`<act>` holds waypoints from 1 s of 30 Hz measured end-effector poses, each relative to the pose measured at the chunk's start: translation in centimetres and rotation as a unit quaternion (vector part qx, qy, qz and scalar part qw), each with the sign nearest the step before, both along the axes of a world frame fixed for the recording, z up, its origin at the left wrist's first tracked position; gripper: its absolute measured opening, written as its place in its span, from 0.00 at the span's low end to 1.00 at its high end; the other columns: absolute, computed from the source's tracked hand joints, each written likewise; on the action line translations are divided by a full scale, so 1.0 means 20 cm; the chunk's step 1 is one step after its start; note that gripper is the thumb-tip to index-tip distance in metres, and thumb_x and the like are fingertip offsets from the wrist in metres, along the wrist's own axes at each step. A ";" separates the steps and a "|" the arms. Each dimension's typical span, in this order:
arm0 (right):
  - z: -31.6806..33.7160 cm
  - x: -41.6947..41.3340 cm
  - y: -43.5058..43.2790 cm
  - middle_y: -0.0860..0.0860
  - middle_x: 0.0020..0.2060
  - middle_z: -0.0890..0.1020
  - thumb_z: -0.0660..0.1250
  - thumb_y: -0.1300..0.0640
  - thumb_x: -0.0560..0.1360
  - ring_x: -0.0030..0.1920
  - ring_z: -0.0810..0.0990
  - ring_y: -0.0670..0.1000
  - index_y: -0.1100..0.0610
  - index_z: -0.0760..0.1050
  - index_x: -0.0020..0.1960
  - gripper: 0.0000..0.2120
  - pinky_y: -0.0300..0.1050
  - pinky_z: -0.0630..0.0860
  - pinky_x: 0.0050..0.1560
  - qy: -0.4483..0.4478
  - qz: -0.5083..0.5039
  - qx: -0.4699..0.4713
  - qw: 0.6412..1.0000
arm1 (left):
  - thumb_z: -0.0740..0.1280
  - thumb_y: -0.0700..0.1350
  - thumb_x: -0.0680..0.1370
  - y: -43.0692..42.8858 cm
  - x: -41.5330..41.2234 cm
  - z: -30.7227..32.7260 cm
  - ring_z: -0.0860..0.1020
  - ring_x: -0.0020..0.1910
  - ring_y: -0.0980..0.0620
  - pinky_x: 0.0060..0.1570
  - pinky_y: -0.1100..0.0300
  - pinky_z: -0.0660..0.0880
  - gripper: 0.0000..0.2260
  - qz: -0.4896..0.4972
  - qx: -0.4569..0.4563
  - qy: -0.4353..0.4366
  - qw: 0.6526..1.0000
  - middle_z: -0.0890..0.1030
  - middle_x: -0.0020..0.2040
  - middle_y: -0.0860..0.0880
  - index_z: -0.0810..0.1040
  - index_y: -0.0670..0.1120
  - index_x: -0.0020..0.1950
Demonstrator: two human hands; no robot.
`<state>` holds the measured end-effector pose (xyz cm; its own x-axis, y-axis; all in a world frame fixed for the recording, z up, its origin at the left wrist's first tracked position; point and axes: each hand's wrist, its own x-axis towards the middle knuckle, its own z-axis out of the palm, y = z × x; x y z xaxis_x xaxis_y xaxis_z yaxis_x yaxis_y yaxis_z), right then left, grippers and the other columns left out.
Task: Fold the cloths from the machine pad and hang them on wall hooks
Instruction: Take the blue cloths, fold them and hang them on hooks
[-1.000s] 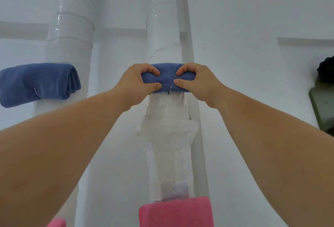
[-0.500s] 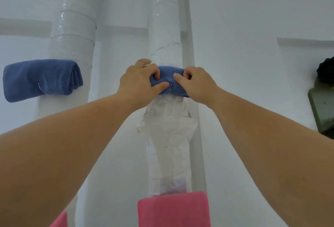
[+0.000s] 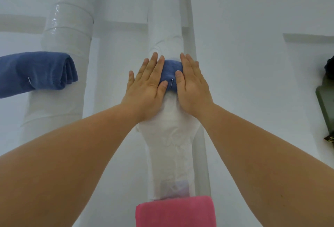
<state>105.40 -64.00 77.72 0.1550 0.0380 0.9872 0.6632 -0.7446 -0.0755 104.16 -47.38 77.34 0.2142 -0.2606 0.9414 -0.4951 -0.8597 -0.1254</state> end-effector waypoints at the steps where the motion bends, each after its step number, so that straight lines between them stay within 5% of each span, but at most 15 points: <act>1: 0.00 0.02 0.00 0.46 0.82 0.52 0.44 0.41 0.82 0.81 0.49 0.48 0.47 0.49 0.82 0.29 0.54 0.53 0.80 -0.010 0.022 0.008 1.000 | 0.49 0.54 0.85 0.00 0.01 0.00 0.40 0.82 0.55 0.79 0.44 0.39 0.28 -0.016 -0.008 -0.003 1.000 0.39 0.83 0.57 0.39 0.54 0.82; 9: 0.00 0.04 0.00 0.45 0.81 0.54 0.45 0.43 0.83 0.79 0.56 0.45 0.47 0.51 0.82 0.28 0.49 0.58 0.78 -0.031 0.047 0.009 0.998 | 0.50 0.54 0.85 0.00 0.04 -0.01 0.42 0.82 0.55 0.80 0.44 0.41 0.28 -0.037 -0.016 -0.021 0.999 0.41 0.83 0.57 0.41 0.55 0.83; 18: -0.05 -0.11 -0.03 0.43 0.82 0.42 0.44 0.42 0.85 0.81 0.53 0.52 0.42 0.38 0.81 0.28 0.58 0.62 0.75 0.087 -0.054 -0.027 0.994 | 0.47 0.56 0.85 0.03 -0.02 -0.08 0.36 0.81 0.53 0.79 0.43 0.39 0.30 0.039 0.015 0.035 0.999 0.35 0.82 0.56 0.33 0.55 0.81; 30: -0.06 -0.38 -0.05 0.47 0.81 0.34 0.43 0.41 0.84 0.81 0.37 0.58 0.46 0.31 0.80 0.31 0.64 0.45 0.79 0.205 -0.221 -0.097 0.949 | 0.42 0.62 0.83 0.06 -0.28 -0.05 0.36 0.82 0.48 0.78 0.38 0.39 0.32 0.191 0.085 0.089 0.974 0.33 0.82 0.53 0.31 0.52 0.80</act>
<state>97.87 -65.02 76.49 0.5672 0.0538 0.8218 0.2275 -0.9693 -0.0935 98.65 -46.24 76.35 0.4810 -0.2790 0.8311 -0.1707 -0.9597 -0.2234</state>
